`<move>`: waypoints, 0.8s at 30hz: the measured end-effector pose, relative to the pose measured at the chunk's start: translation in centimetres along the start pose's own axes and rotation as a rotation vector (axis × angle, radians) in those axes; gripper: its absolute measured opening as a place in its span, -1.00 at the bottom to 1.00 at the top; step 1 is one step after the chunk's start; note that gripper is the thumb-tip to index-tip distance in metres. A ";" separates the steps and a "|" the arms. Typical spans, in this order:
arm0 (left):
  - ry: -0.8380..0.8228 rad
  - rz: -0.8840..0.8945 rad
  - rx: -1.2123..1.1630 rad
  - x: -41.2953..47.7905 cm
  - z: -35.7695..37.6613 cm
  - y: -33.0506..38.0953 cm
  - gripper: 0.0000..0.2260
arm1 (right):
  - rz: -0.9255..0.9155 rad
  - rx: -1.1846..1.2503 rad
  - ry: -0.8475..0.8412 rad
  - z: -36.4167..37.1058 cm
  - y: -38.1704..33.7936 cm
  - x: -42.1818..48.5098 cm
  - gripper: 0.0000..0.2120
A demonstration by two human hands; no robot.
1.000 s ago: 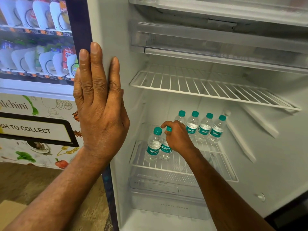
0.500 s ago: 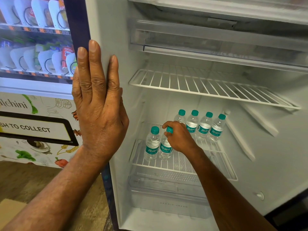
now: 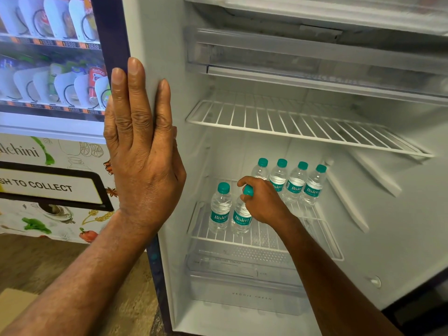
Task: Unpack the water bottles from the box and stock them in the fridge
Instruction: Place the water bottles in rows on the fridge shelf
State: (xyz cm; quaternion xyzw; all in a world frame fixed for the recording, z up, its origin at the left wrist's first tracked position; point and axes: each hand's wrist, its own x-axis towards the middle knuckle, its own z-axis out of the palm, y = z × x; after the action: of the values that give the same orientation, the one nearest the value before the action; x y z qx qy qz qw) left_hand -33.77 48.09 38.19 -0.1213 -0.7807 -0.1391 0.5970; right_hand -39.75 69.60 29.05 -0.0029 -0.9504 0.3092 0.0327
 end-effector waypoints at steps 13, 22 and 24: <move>-0.005 0.005 -0.007 0.0 0.0 0.0 -0.56 | -0.022 -0.011 -0.059 -0.3 0.7 0.1 -0.58; -0.011 0.006 -0.014 0.0 0.0 0.0 -0.56 | -0.048 -0.006 -0.063 -0.1 1.5 0.2 -0.61; -0.008 0.005 -0.012 0.0 0.0 0.0 -0.56 | -0.053 -0.006 -0.058 -0.1 1.6 0.4 -0.61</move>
State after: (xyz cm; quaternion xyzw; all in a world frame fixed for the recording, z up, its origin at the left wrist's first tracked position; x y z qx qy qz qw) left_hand -33.79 48.09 38.20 -0.1276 -0.7821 -0.1418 0.5933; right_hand -40.13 70.94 28.22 0.0311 -0.9517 0.3052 0.0132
